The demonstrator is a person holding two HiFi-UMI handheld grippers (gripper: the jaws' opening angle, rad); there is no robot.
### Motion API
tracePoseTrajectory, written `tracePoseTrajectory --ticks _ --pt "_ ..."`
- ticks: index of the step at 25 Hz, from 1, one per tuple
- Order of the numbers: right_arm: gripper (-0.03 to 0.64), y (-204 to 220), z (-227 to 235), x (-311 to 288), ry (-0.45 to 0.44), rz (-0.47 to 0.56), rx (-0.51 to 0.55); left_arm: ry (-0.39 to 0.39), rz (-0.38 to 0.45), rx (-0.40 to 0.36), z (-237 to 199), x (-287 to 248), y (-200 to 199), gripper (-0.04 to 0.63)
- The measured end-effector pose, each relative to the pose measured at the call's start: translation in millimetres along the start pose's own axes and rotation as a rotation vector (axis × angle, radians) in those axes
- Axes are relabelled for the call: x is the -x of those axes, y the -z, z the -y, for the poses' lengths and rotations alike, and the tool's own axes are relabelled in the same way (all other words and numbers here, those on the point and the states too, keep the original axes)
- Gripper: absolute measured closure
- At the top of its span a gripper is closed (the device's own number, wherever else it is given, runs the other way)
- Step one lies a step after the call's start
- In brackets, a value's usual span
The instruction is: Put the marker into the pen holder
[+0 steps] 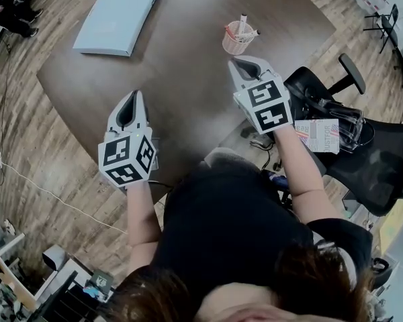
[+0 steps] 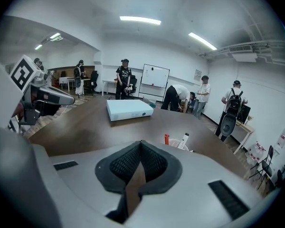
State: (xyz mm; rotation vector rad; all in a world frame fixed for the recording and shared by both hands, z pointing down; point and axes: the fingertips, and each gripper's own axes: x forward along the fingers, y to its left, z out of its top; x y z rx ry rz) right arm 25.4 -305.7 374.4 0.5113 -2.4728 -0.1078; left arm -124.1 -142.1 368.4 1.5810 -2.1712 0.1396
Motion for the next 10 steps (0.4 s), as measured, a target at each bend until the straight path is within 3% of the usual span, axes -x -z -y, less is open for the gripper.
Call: tracePoseTrajectory --ticks 10 --pt "0.600 -7.6 -9.2 0.2 -0.018 0.003 0.001 -0.009 0.006 0.008 -7.1 8.9 -1.6 0.568"
